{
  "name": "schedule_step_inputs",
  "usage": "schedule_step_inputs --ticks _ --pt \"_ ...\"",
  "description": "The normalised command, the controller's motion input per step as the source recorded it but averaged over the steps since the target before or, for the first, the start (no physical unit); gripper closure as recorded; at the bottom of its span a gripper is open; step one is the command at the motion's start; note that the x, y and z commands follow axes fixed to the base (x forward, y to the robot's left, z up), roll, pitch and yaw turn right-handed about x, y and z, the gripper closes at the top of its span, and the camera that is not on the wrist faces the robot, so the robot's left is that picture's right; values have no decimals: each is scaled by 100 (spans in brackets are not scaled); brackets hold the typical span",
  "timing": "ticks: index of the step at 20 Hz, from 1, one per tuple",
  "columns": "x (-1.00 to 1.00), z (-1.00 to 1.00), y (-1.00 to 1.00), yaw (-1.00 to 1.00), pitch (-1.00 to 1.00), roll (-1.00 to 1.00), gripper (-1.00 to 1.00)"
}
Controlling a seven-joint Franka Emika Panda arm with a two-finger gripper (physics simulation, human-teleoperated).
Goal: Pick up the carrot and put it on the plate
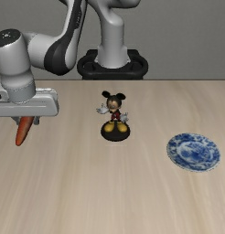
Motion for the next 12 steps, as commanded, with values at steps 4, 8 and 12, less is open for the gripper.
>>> schedule_step_inputs --ticks 4,8,12 --pt "100 0 0 0 0 0 100" --pt "0 0 100 0 0 0 100" --pt "0 0 100 0 0 0 100"
